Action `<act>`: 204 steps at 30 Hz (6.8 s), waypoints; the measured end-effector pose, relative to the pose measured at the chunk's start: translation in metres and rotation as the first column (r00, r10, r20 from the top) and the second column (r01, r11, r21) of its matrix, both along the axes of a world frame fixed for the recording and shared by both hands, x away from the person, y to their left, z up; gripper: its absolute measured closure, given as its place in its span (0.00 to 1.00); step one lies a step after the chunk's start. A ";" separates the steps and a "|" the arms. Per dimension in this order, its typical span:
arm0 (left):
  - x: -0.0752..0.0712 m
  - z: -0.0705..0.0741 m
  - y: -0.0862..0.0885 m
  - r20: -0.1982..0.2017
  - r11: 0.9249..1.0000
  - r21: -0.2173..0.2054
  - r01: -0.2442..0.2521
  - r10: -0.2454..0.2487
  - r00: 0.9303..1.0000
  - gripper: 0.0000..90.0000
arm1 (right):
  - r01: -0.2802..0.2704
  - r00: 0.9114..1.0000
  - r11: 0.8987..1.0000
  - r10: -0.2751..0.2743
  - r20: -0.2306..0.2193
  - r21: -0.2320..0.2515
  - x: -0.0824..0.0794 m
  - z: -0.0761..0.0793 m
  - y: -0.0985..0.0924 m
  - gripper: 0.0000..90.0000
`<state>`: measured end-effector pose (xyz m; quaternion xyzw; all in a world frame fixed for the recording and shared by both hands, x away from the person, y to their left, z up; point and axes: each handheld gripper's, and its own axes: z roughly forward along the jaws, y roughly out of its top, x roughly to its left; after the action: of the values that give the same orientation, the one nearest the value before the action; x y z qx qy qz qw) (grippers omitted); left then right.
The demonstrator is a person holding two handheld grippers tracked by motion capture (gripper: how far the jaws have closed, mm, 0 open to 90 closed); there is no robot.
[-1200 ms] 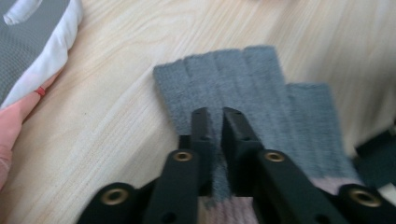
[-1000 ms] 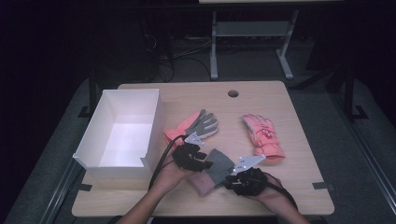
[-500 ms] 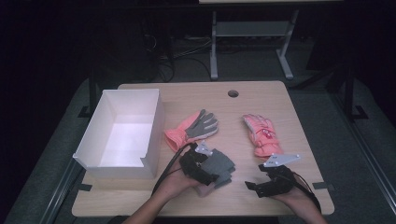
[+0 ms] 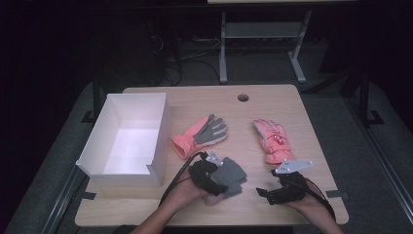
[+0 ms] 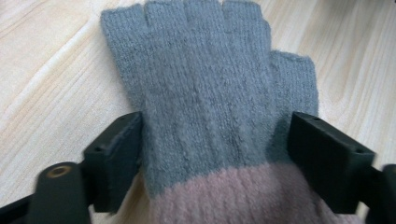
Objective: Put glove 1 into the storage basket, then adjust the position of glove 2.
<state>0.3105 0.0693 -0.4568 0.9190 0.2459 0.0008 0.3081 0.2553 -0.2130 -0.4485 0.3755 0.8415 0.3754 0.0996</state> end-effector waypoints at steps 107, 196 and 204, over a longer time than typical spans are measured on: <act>0.089 0.122 0.243 0.053 0.771 -0.068 -0.633 0.637 0.769 0.72 | 0.010 1.000 1.000 -0.009 0.024 -0.026 -0.003 -0.005 0.006 0.15; 0.071 0.146 0.079 0.093 0.938 -0.191 -0.289 0.310 0.946 1.00 | -0.006 1.000 1.000 0.006 0.012 -0.021 -0.003 -0.006 0.008 0.15; 0.084 0.123 0.042 0.088 0.953 -0.149 -0.264 0.279 0.956 1.00 | -0.009 1.000 1.000 0.010 0.009 -0.021 -0.004 -0.006 0.008 0.15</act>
<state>0.3943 0.1113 -0.3339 0.8520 0.3525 0.0760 0.3796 0.2517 -0.2052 -0.4542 0.3689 0.8468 0.3685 0.1055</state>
